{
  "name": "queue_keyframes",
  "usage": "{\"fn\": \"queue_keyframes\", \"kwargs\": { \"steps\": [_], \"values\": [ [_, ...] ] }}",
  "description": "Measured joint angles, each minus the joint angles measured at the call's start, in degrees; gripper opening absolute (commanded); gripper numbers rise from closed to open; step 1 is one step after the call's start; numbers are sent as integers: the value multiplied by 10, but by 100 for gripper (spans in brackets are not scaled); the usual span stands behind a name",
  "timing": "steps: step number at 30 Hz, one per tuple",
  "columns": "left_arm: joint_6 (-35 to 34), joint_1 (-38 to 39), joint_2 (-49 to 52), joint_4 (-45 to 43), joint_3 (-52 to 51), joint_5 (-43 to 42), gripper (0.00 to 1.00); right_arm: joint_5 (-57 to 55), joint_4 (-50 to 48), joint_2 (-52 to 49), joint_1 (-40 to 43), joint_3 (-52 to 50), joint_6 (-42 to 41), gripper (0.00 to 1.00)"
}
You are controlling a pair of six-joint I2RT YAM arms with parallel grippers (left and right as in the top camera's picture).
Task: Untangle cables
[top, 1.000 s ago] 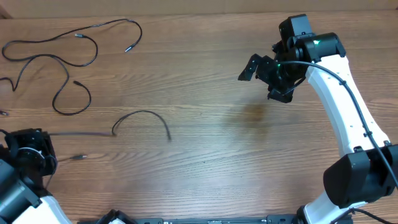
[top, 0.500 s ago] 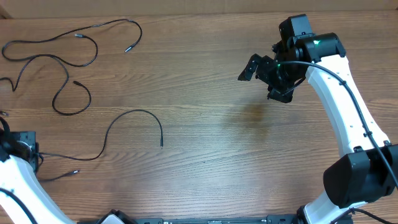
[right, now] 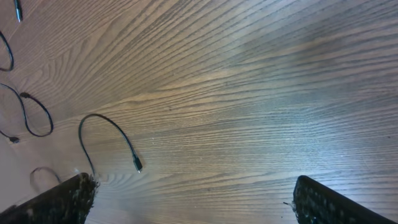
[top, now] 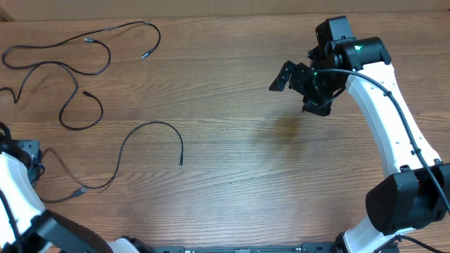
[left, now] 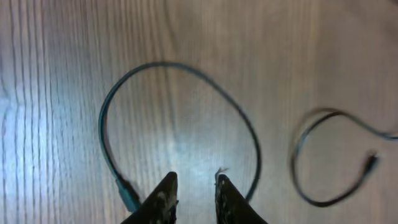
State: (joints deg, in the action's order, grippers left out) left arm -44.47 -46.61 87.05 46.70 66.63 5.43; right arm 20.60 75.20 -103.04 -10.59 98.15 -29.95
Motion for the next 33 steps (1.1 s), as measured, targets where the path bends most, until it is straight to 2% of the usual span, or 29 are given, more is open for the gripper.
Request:
{"fn": "queue_keyframes", "kwargs": {
  "steps": [4,6,9,11,12,15,18,21,27,31,33],
  "values": [
    [30,0,34,10,0,-43,31,0,0,0,0,0,0,100],
    [83,0,35,10,0,-117,39,0,0,0,0,0,0,100],
    [143,0,35,15,0,-200,44,0,0,0,0,0,-1,100],
    [181,0,35,37,0,-247,56,0,0,0,0,0,0,100],
    [189,0,35,48,0,-255,59,0,0,0,0,0,0,100],
    [207,0,35,105,0,-257,85,0,0,0,0,0,0,100],
    [211,0,35,150,0,-225,91,0,0,0,0,0,0,100],
    [210,0,35,173,0,-171,92,0,0,0,0,0,0,100],
    [210,12,35,165,-51,-148,89,0,0,0,0,0,0,100],
    [209,41,35,153,-73,-145,75,0,0,0,0,0,0,100],
    [204,54,35,146,-74,-144,74,0,0,0,0,0,0,100]
  ]
}}
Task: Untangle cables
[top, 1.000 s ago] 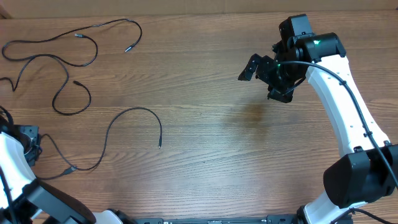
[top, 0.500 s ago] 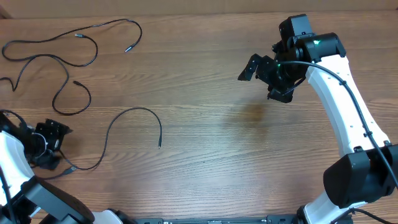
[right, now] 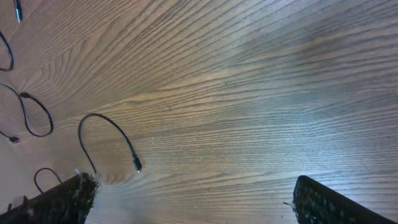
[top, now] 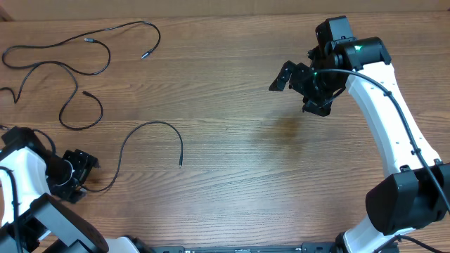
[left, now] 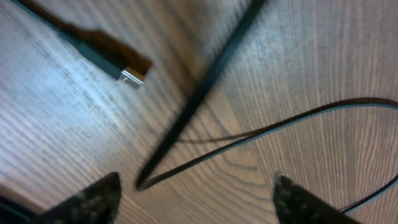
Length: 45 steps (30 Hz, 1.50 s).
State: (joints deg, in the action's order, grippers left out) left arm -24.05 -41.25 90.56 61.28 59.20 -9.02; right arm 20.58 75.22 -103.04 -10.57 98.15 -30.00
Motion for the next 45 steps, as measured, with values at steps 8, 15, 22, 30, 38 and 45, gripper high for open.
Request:
{"fn": "queue_keyframes", "kwargs": {
  "steps": [8,15,22,30,38,45],
  "values": [
    [-25,34,0,-56,-29,19,59,0,0,0,0,0,0,100],
    [-31,37,0,-86,-61,40,4,0,0,0,0,0,0,100],
    [-30,37,5,34,45,33,4,0,0,0,0,0,0,100],
    [63,54,-3,140,383,-308,4,0,-1,0,0,0,0,100],
    [78,211,-21,29,492,-485,4,0,0,0,0,0,0,100],
    [77,268,-48,-1,515,-489,4,0,0,0,0,0,0,100]
  ]
}}
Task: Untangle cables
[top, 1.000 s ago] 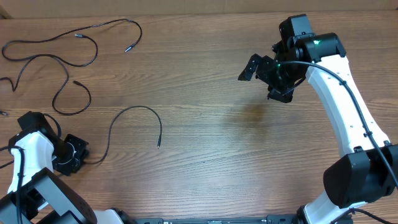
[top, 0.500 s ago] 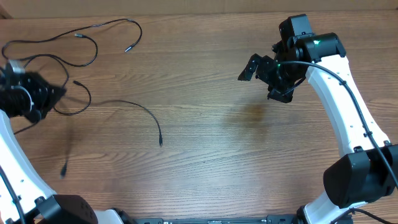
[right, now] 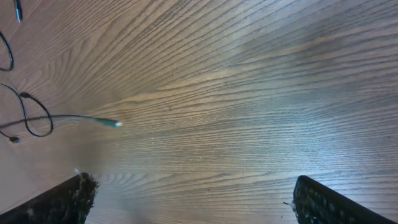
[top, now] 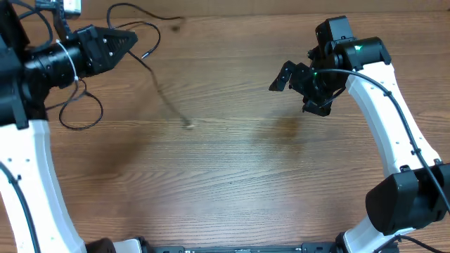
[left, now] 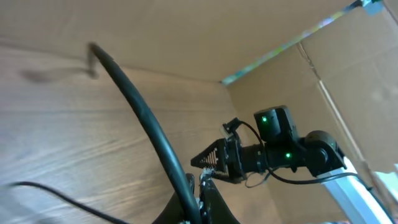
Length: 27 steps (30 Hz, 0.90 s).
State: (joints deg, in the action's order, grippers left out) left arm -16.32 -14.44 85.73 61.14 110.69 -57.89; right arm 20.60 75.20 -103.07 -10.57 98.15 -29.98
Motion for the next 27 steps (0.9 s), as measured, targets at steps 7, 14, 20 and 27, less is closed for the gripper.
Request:
{"fn": "queue_keyframes", "kwargs": {
  "steps": [7,14,20,27],
  "values": [
    [0,2,-79,73,23,38,4,0,1,0,0,0,0,100],
    [-26,39,-70,148,23,57,4,0,0,0,0,0,0,100],
    [-124,81,-70,195,23,205,4,0,0,0,0,0,0,100],
    [-225,88,-70,220,23,375,4,0,0,0,0,0,0,100]
  ]
}}
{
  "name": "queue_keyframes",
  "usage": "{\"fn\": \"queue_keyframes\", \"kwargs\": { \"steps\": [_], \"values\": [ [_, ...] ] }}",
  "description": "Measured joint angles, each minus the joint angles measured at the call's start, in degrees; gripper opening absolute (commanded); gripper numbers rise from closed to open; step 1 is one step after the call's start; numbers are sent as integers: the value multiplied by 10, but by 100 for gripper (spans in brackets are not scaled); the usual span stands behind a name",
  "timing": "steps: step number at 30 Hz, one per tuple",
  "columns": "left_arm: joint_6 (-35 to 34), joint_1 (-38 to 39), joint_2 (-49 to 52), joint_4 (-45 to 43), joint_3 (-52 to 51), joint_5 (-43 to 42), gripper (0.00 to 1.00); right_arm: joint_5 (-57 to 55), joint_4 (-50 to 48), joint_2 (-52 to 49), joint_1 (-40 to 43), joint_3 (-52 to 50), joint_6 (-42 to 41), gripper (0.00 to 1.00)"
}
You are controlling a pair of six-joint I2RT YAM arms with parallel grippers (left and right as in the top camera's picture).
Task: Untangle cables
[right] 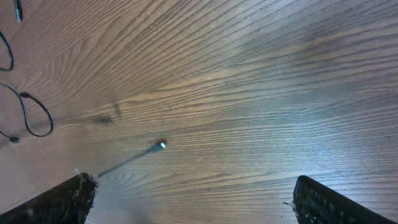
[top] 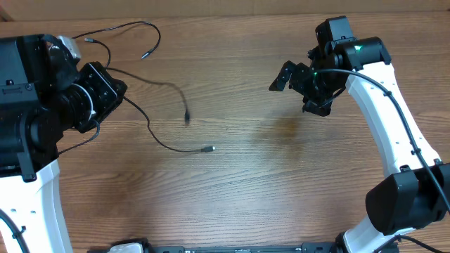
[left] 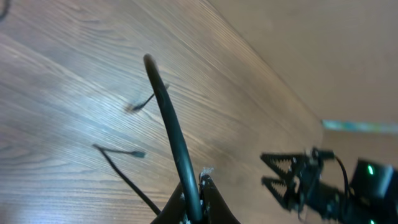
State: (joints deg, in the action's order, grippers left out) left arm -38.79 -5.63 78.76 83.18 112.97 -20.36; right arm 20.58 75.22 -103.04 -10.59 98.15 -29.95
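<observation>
My left gripper [left: 198,190] is shut on a black cable [left: 168,118], held up above the table at the left [top: 116,90]. From it the cable [top: 156,84] runs right to a blurred plug [top: 186,116]. A second strand ends in a plug [top: 209,148] on the wood; the right wrist view shows that plug too [right: 160,145]. More black cables [top: 112,28] lie at the back left. My right gripper [top: 299,88] hangs open and empty over the right half [right: 193,193].
The wooden table [top: 281,183] has a cardboard wall along its far edge. A loop of cable [right: 37,121] lies at the left, partly hidden under my left arm in the overhead view. A darker stain [top: 288,126] marks the wood below the right gripper.
My left gripper, still shut on the cable, has come down from the back left corner to the left middle. The cable's free ends now reach further toward the table's centre. The right arm is unchanged.
My left gripper was at the front left, fingers close together over a cable loop lying on the table. Then it stood open over that cable near its plug. Then it was shut on the cable, raised at the back left, and now lower at the left.
</observation>
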Motion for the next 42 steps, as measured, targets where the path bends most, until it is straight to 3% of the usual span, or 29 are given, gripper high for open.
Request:
{"fn": "queue_keyframes", "kwargs": {
  "steps": [10,14,17,23,28,34,42],
  "values": [
    [-46,0,-13,-1,0,86,4,0,0,0,0,0,0,100],
    [-77,0,-14,49,1,132,4,0,0,0,0,0,0,100],
    [-122,0,5,105,0,170,4,0,0,0,0,0,0,100],
    [-171,16,77,104,-1,195,4,0,0,0,0,0,0,100],
    [-185,57,137,74,-1,198,4,0,0,0,0,0,0,100],
    [-192,70,230,-28,-1,195,4,0,0,0,0,0,0,100],
    [-174,71,365,-103,-2,128,4,0,0,0,0,0,0,100]
  ]
}}
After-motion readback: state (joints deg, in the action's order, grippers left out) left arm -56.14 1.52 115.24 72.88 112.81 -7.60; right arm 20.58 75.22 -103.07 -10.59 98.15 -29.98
